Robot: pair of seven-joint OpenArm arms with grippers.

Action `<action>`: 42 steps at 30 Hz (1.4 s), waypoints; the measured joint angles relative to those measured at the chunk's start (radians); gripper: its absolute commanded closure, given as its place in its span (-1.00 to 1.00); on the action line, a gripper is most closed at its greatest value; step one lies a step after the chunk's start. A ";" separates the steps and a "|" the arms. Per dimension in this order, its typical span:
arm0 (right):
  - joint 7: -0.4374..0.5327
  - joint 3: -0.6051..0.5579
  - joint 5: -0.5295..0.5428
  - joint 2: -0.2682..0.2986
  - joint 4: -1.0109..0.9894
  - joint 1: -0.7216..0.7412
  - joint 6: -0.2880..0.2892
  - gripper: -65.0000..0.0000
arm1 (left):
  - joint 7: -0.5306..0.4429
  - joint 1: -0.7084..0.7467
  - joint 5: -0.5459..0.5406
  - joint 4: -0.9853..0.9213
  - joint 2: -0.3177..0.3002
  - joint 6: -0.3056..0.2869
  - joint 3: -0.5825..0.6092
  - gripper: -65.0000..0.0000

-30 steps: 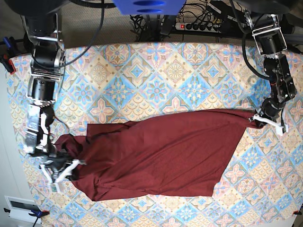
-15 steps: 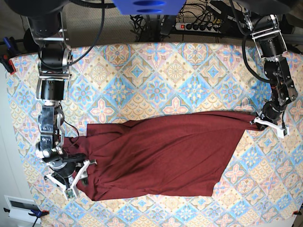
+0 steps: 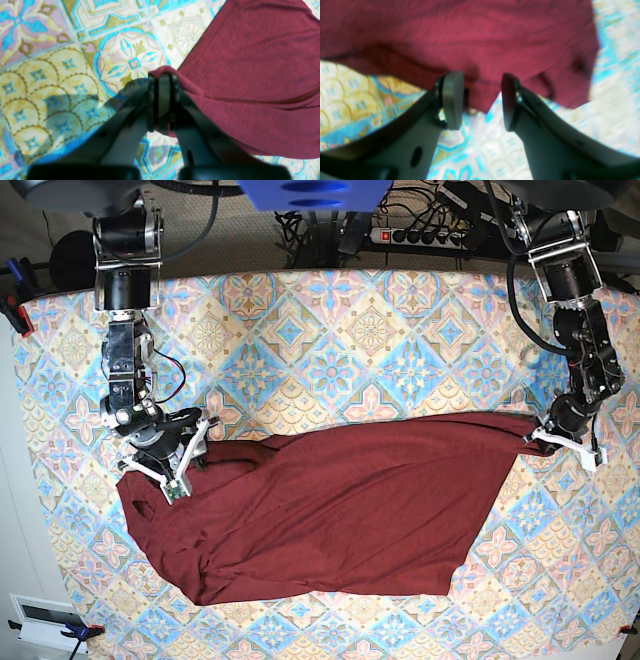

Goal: Layout the t-shirt on the table in an organized manner, then fold the t-shirt properly
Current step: 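Grasp the shirt corner with the right gripper and pull it outward, then release the corner with the right gripper and lift it away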

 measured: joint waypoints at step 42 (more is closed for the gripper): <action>0.108 0.064 0.200 0.015 -0.090 -0.061 -0.011 0.96 | 0.002 0.003 0.001 0.001 -0.002 0.001 -0.002 0.99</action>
